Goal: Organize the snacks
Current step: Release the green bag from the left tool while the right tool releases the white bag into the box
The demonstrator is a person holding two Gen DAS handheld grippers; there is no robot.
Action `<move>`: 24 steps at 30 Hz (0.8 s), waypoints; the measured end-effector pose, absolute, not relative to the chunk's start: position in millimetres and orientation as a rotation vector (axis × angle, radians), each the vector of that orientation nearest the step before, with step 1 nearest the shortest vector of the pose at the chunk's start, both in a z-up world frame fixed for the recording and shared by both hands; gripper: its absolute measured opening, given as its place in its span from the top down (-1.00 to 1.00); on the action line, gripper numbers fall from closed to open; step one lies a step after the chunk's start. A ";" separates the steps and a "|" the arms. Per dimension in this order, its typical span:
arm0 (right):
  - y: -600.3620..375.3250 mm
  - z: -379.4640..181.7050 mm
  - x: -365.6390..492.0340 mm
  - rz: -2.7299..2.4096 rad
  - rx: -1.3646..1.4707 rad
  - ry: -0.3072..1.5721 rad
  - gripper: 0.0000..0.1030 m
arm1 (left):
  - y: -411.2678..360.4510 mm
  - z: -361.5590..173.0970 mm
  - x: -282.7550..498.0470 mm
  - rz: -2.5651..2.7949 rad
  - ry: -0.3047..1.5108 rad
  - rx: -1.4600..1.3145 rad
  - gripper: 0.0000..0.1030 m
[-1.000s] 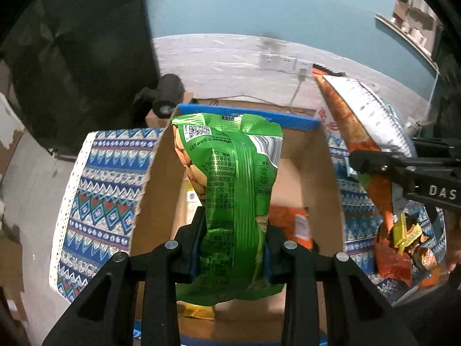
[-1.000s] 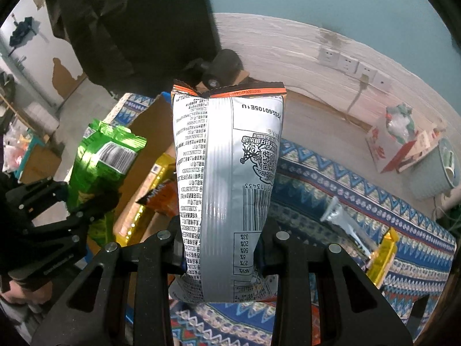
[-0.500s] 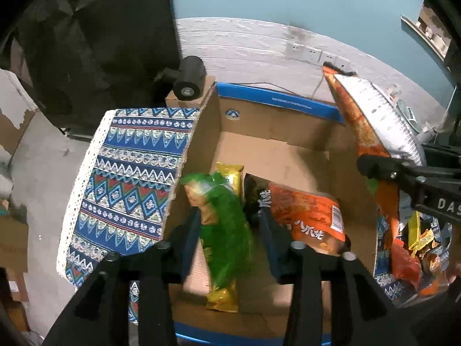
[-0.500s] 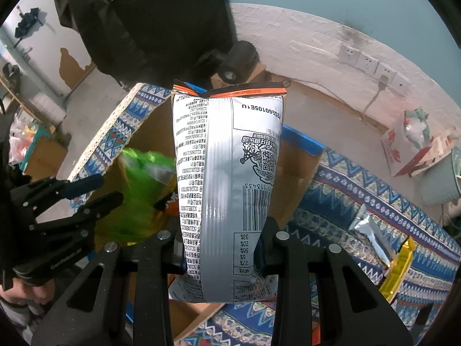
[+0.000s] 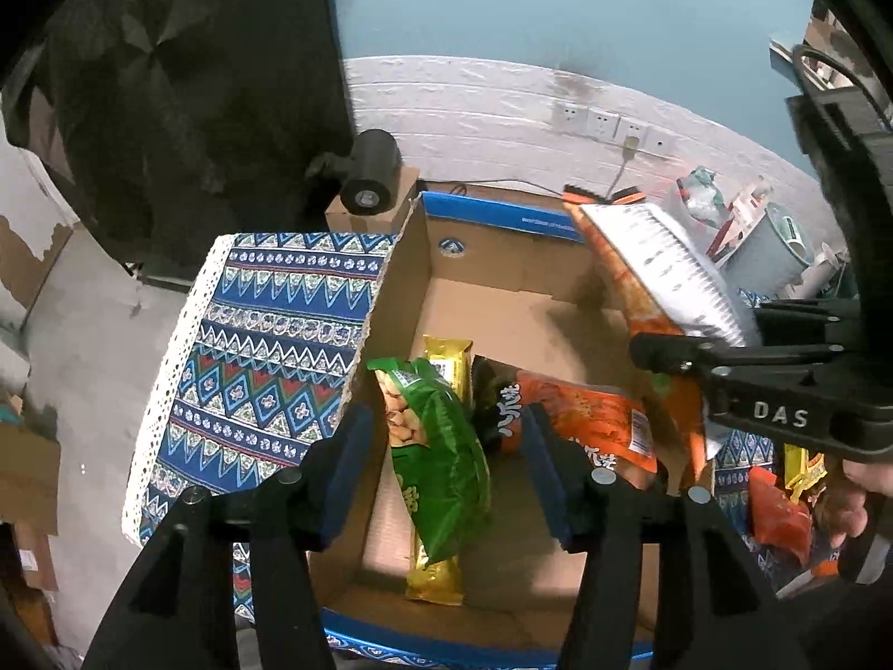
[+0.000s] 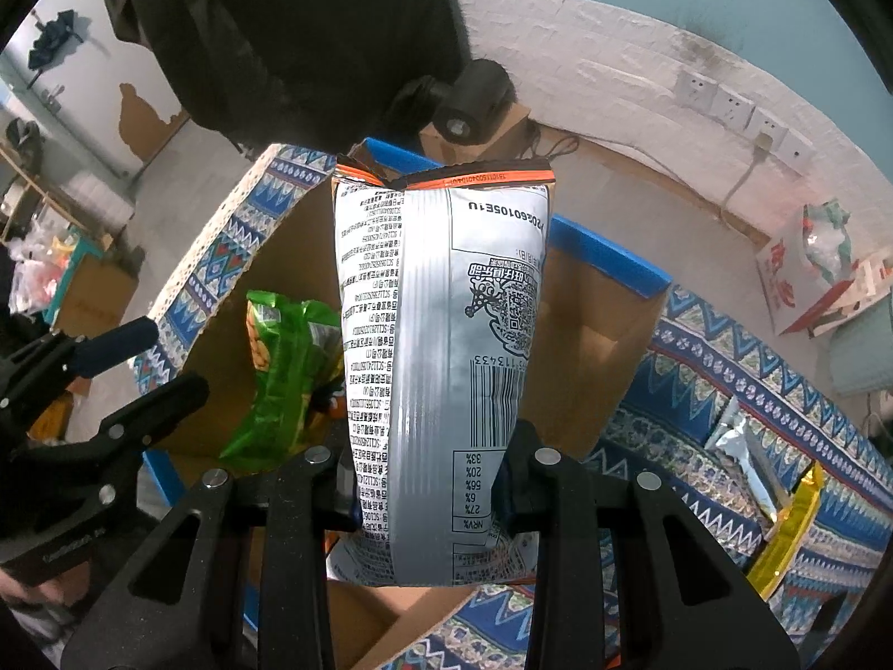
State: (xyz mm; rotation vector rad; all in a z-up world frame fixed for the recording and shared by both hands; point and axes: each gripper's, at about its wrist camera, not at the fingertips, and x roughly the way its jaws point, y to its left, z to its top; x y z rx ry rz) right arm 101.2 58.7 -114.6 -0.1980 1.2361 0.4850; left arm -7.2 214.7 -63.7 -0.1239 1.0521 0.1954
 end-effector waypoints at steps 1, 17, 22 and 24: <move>59.1 -115.4 101.4 0.490 -0.192 1.238 0.37 | 213.8 -63.9 -6.9 0.195 1.054 -0.120 -0.10; 37.5 -95.2 95.8 0.458 -0.148 1.199 -0.22 | 201.0 -65.5 -5.3 0.171 1.069 -0.132 -0.11; 21.4 -85.4 88.3 0.430 -0.161 1.180 -0.29 | 189.3 -65.5 -1.5 0.150 1.079 -0.130 -0.11; 14.9 -82.4 84.5 0.419 -0.168 1.177 -0.31 | 185.2 -65.5 -0.5 0.142 1.082 -0.128 -0.11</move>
